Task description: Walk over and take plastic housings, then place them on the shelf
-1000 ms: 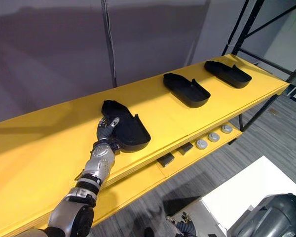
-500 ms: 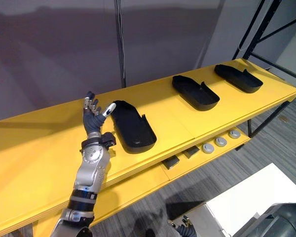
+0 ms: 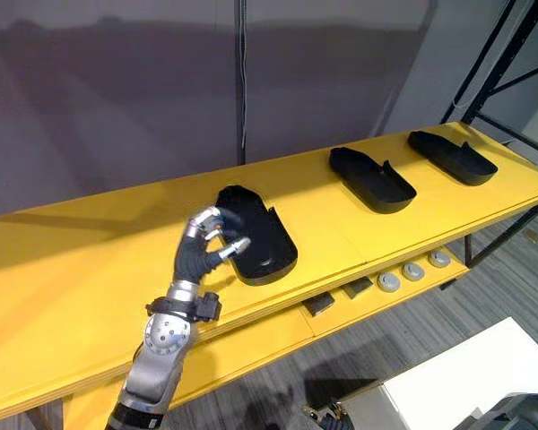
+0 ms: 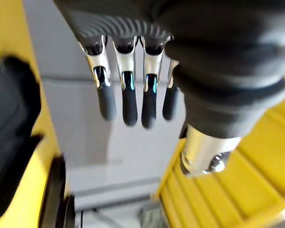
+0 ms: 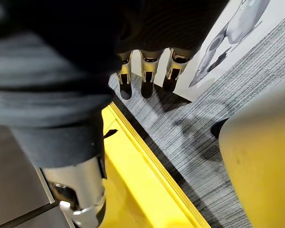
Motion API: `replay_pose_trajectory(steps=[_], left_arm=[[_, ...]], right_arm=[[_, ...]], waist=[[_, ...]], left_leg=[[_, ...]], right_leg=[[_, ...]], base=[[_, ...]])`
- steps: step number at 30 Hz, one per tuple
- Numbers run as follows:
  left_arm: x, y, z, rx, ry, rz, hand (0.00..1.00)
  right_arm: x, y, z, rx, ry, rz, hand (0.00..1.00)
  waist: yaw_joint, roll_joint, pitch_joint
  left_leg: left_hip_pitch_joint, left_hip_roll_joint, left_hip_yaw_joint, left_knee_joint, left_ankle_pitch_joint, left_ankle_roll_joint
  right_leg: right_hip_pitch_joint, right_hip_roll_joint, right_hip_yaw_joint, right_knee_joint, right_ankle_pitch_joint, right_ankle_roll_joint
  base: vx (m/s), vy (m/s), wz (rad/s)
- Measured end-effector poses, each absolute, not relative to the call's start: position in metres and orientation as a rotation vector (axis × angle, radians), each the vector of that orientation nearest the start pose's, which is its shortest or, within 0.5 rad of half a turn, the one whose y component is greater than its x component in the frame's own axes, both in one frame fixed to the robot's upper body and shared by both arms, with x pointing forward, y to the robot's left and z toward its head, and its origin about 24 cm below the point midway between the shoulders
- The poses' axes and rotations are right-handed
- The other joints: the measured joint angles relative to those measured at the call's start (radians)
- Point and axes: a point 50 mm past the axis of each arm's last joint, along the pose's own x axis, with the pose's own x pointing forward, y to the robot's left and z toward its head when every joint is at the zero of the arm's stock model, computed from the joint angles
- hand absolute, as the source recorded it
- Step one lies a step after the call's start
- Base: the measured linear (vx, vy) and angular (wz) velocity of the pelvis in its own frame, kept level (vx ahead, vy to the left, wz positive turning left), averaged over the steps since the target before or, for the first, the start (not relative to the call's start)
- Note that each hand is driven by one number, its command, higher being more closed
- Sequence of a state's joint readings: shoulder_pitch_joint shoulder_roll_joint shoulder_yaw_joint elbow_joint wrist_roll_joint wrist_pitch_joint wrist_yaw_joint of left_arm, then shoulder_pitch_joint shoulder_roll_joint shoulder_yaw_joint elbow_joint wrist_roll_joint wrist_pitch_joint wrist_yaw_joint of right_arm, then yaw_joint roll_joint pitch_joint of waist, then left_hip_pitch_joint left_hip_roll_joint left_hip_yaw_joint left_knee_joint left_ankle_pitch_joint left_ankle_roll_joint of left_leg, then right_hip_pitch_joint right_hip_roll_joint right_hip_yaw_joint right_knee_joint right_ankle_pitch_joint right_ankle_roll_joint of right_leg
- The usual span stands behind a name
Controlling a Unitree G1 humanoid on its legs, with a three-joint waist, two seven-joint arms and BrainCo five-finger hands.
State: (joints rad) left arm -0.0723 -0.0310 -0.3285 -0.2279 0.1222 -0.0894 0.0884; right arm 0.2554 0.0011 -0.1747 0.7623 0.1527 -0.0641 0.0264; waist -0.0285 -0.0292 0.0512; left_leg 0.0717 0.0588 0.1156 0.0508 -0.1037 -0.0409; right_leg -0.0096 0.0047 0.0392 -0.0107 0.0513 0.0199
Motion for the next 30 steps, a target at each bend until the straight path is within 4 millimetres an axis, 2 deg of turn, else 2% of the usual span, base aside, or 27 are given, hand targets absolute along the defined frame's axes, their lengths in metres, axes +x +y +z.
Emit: replay_pose_trajectory(steps=[5, 9, 13, 16, 18, 26, 30], left_arm=[[0.239, 0.055, 0.121, 0.067, -0.428, -0.322, 1.00], [0.237, 0.048, 0.111, 0.120, -0.403, -0.393, 1.00], [0.246, 0.043, 0.077, 0.201, -0.263, -0.475, 1.00], [0.254, 0.042, 0.058, 0.272, -0.189, -0.492, 1.00], [0.258, 0.043, 0.045, 0.345, -0.143, -0.500, 1.00], [0.273, 0.044, 0.034, 0.497, -0.110, -0.470, 1.00], [0.279, 0.047, 0.032, 0.541, -0.108, -0.433, 1.00]], right_arm=[[0.086, -0.190, -0.146, 0.211, 0.923, -0.297, 0.00], [0.085, -0.191, -0.148, 0.207, 0.937, -0.293, 0.00], [0.085, -0.194, -0.150, 0.195, 0.956, -0.279, 0.00], [0.086, -0.196, -0.150, 0.178, 0.957, -0.266, 0.00], [0.091, -0.197, -0.149, 0.172, 0.948, -0.261, 0.00], [0.099, -0.198, -0.147, 0.164, 0.930, -0.260, 0.00], [0.102, -0.200, -0.146, 0.156, 0.924, -0.267, 0.00]], waist=[[0.000, -0.001, -0.001], [-0.003, 0.002, -0.019], [-0.010, 0.005, -0.028], [-0.019, 0.006, -0.028], [-0.042, 0.010, -0.026], [-0.061, 0.022, 0.006], [-0.074, 0.020, 0.016]], left_leg=[[-0.002, 0.000, 0.002, 0.000, 0.000, 0.000], [-0.010, 0.000, 0.002, -0.003, 0.000, 0.000], [0.006, 0.000, 0.002, -0.010, 0.000, 0.001], [-0.001, -0.002, 0.003, -0.013, 0.004, 0.002], [-0.003, -0.002, 0.003, -0.018, 0.008, 0.001], [-0.004, -0.005, 0.025, -0.037, 0.017, 0.003], [-0.013, -0.005, 0.028, -0.040, 0.018, 0.003]], right_leg=[[-0.003, 0.001, 0.003, 0.000, 0.000, 0.000], [-0.016, 0.002, 0.005, -0.001, 0.001, 0.000], [0.009, 0.002, 0.005, -0.029, 0.012, -0.001], [0.009, 0.001, 0.007, -0.052, 0.028, -0.001], [0.007, 0.002, 0.007, -0.055, 0.031, -0.003], [-0.005, 0.004, 0.032, -0.073, 0.051, -0.002], [-0.017, 0.004, 0.035, -0.074, 0.052, -0.001]], base=[[0.00, 0.000, 0.00], [0.00, 0.000, 0.00], [0.00, 0.000, 0.00], [-0.01, 0.007, -0.02], [0.00, 0.000, 0.00], [-0.01, 0.005, -0.09], [0.00, 0.001, -0.02]])
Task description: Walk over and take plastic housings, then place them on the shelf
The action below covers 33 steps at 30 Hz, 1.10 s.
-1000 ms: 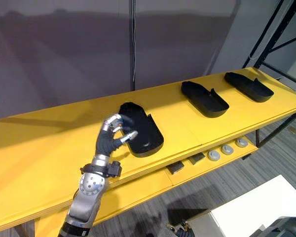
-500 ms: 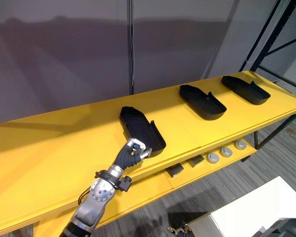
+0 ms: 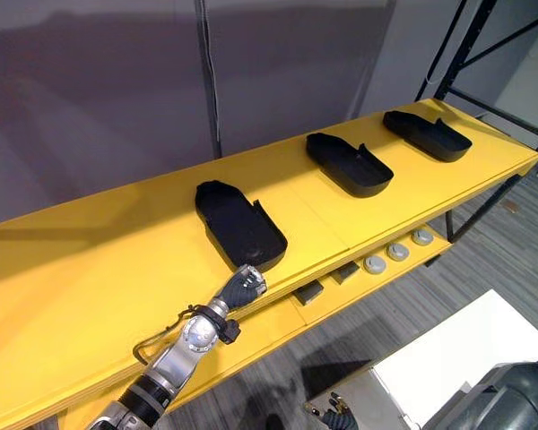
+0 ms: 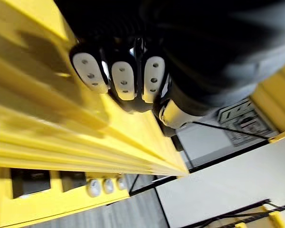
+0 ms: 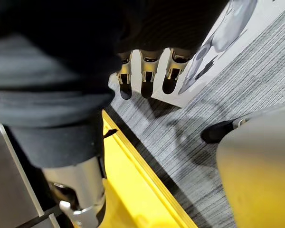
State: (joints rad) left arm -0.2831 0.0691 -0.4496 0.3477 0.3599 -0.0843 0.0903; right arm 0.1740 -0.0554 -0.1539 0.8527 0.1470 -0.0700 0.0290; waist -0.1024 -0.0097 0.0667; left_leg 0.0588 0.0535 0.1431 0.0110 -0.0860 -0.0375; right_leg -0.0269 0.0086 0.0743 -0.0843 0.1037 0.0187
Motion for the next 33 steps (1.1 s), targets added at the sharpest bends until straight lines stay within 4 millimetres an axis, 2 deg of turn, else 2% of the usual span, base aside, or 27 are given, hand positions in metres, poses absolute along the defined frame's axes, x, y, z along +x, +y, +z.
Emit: replay_pose_trajectory(steps=[5, 11, 21, 24, 30, 33], left_arm=[[0.296, 0.055, 0.041, 0.579, -0.129, -0.348, 1.00], [0.308, 0.058, 0.046, 0.599, -0.133, -0.301, 1.00], [0.312, 0.052, 0.054, 0.573, -0.154, -0.305, 1.00], [0.308, 0.042, 0.053, 0.564, -0.159, -0.352, 1.00], [0.291, 0.009, 0.050, 0.541, -0.186, -0.529, 1.00], [0.286, 0.000, 0.048, 0.545, -0.188, -0.575, 1.00]], right_arm=[[0.107, -0.204, -0.145, 0.142, 0.912, -0.275, 0.00], [0.110, -0.204, -0.144, 0.137, 0.902, -0.279, 0.00], [0.108, -0.205, -0.145, 0.133, 0.913, -0.289, 0.00], [0.108, -0.205, -0.146, 0.131, 0.913, -0.293, 0.00], [0.110, -0.205, -0.145, 0.134, 0.907, -0.292, 0.00], [0.115, -0.204, -0.144, 0.133, 0.894, -0.285, 0.00]], waist=[[-0.008, 0.000, 0.017], [-0.025, -0.001, 0.030], [-0.032, -0.001, 0.044], [-0.031, -0.001, 0.045], [-0.032, -0.003, 0.072], [-0.045, -0.003, 0.080]], left_leg=[[0.002, -0.001, 0.001, -0.004, 0.000, 0.000], [0.002, -0.004, 0.000, -0.005, 0.001, 0.001], [0.002, -0.005, 0.006, -0.011, 0.001, 0.002], [0.003, -0.006, 0.005, -0.012, 0.001, 0.002], [0.017, -0.009, 0.005, -0.011, 0.001, 0.003], [0.015, -0.009, 0.005, -0.011, 0.001, 0.003]], right_leg=[[-0.001, 0.000, 0.001, -0.001, 0.000, 0.000], [0.000, -0.002, 0.000, -0.001, 0.001, 0.001], [-0.006, -0.002, 0.002, -0.002, 0.002, 0.002], [-0.005, -0.003, 0.002, -0.002, 0.002, 0.003], [0.011, -0.008, 0.001, -0.003, 0.003, 0.004], [0.009, -0.008, 0.003, -0.003, 0.004, 0.005]], base=[[0.00, 0.000, 0.00], [0.00, 0.000, 0.00], [0.00, 0.001, -0.01], [0.00, 0.000, 0.00], [0.00, 0.000, 0.00], [0.00, 0.000, 0.00]])
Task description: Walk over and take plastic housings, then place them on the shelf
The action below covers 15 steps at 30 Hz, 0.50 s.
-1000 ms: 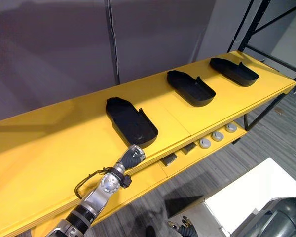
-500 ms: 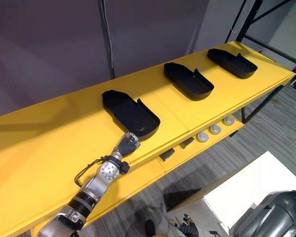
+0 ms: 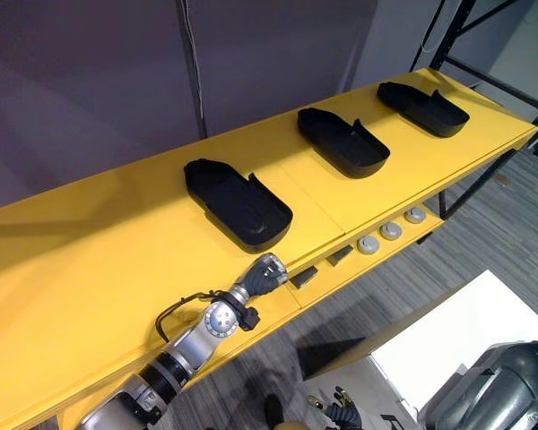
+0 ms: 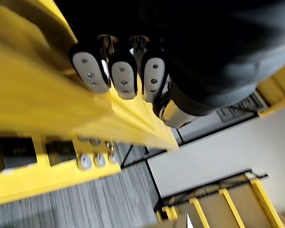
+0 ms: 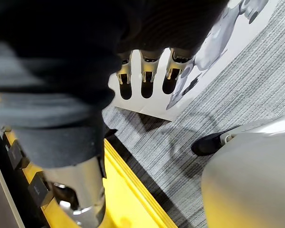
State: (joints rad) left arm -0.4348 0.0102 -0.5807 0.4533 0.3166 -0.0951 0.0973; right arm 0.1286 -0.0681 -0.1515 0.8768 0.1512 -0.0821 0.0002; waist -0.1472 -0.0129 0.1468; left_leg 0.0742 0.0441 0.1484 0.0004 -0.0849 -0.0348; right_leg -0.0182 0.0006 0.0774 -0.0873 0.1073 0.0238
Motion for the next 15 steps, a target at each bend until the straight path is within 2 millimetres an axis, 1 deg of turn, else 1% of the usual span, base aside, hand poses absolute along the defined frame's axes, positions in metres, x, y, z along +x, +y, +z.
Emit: replay_pose_trajectory(steps=[2, 5, 7, 11, 15], left_arm=[[0.285, -0.001, 0.049, 0.543, -0.189, -0.578, 1.00], [0.283, -0.006, 0.049, 0.541, -0.193, -0.593, 1.00], [0.282, -0.012, 0.048, 0.550, -0.198, -0.613, 1.00], [0.288, -0.019, 0.052, 0.560, -0.199, -0.615, 1.00], [0.292, -0.018, 0.056, 0.558, -0.206, -0.582, 1.00]], right_arm=[[0.119, -0.203, -0.143, 0.130, 0.888, -0.277, 0.00], [0.123, -0.201, -0.141, 0.126, 0.878, -0.263, 0.00], [0.123, -0.202, -0.142, 0.126, 0.878, -0.265, 0.00], [0.124, -0.201, -0.141, 0.126, 0.872, -0.264, 0.00], [0.125, -0.201, -0.141, 0.126, 0.871, -0.264, 0.00]], waist=[[-0.006, -0.001, 0.001], [-0.005, 0.000, 0.003], [-0.005, -0.001, 0.003], [-0.006, -0.002, 0.005], [-0.007, -0.003, 0.012]], left_leg=[[0.000, 0.001, 0.002, -0.001, 0.000, 0.000], [0.000, 0.004, 0.017, -0.005, 0.000, 0.000], [0.001, 0.005, 0.018, -0.007, 0.000, 0.000], [0.001, 0.005, 0.027, -0.008, 0.000, 0.000], [0.002, 0.005, 0.044, -0.008, 0.000, -0.001]], right_leg=[[-0.001, 0.001, 0.002, 0.000, 0.000, 0.000], [-0.010, 0.007, 0.020, 0.001, 0.000, 0.000], [-0.011, 0.008, 0.021, 0.002, 0.000, 0.000], [-0.015, 0.008, 0.025, 0.002, 0.000, 0.000], [-0.020, 0.011, 0.047, 0.002, 0.005, 0.000]], base=[[0.00, 0.000, -0.05], [0.01, -0.003, -0.12], [0.04, -0.007, -0.03], [0.02, -0.001, -0.06], [0.00, -0.001, -0.13]])
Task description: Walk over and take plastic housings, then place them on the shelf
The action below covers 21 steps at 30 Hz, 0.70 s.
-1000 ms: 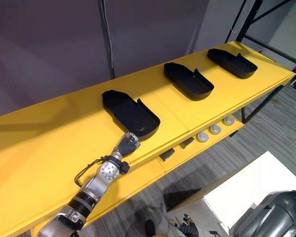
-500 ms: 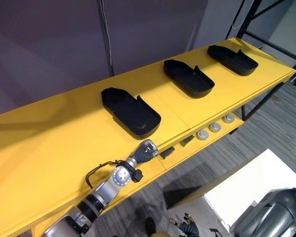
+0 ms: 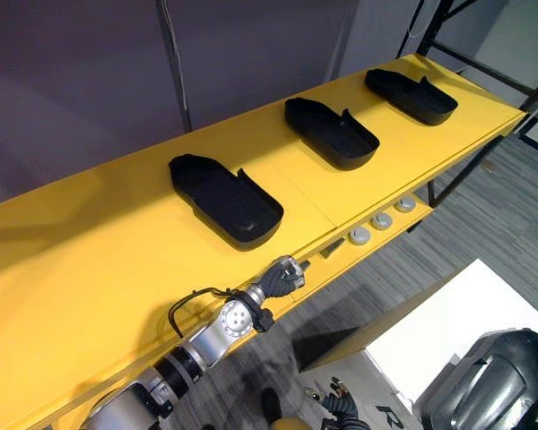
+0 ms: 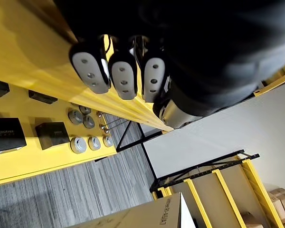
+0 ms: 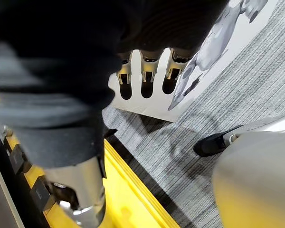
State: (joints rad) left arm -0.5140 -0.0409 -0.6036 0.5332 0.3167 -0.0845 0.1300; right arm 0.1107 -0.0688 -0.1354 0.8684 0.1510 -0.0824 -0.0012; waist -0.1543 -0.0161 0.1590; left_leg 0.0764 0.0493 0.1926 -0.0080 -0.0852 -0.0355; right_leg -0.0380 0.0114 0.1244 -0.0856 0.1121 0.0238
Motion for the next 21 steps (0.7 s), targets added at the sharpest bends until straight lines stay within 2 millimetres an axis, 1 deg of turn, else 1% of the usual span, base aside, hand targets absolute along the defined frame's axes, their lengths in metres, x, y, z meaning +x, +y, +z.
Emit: replay_pose_trajectory(steps=[1, 4, 8, 11, 15, 21], left_arm=[[0.297, -0.014, 0.059, 0.537, -0.208, -0.533, 1.00], [0.304, -0.007, 0.064, 0.517, -0.212, -0.458, 1.00], [0.317, 0.004, 0.077, 0.497, -0.227, -0.347, 1.00], [0.323, 0.012, 0.081, 0.484, -0.224, -0.280, 1.00], [0.329, 0.024, 0.081, 0.469, -0.196, -0.198, 1.00], [0.334, 0.036, 0.080, 0.451, -0.170, -0.139, 1.00]], right_arm=[[0.124, -0.202, -0.141, 0.124, 0.872, -0.267, 0.00], [0.123, -0.202, -0.141, 0.122, 0.874, -0.275, 0.00], [0.126, -0.202, -0.138, 0.119, 0.853, -0.283, 0.00], [0.127, -0.201, -0.138, 0.122, 0.850, -0.284, 0.00], [0.127, -0.200, -0.138, 0.123, 0.846, -0.289, 0.00], [0.126, -0.200, -0.139, 0.123, 0.851, -0.291, 0.00]], waist=[[-0.003, -0.001, 0.007], [-0.003, -0.004, 0.013], [-0.003, -0.006, 0.018], [-0.003, -0.005, 0.018], [-0.002, -0.005, 0.018], [-0.001, -0.005, 0.018]], left_leg=[[0.000, 0.000, 0.004, 0.000, 0.000, 0.000], [0.000, 0.002, 0.014, 0.000, -0.001, -0.001], [-0.001, 0.005, 0.025, -0.002, -0.001, -0.002], [0.000, 0.006, 0.028, -0.005, -0.001, -0.002], [0.000, 0.005, 0.029, -0.005, -0.001, -0.002], [0.000, 0.005, 0.027, -0.004, -0.001, -0.002]], right_leg=[[-0.001, 0.000, 0.002, 0.000, 0.002, -0.001], [-0.005, 0.002, 0.006, 0.000, 0.004, -0.002], [-0.011, 0.006, 0.016, 0.000, 0.006, -0.003], [-0.014, 0.007, 0.023, 0.000, 0.006, -0.003], [-0.014, 0.007, 0.023, 0.000, 0.006, -0.002], [-0.013, 0.007, 0.022, 0.000, 0.006, -0.002]], base=[[-0.01, -0.006, -0.10], [-0.01, -0.012, -0.09], [0.01, -0.014, -0.08], [0.03, -0.005, -0.04], [0.00, 0.000, 0.00], [0.00, 0.000, 0.00]])
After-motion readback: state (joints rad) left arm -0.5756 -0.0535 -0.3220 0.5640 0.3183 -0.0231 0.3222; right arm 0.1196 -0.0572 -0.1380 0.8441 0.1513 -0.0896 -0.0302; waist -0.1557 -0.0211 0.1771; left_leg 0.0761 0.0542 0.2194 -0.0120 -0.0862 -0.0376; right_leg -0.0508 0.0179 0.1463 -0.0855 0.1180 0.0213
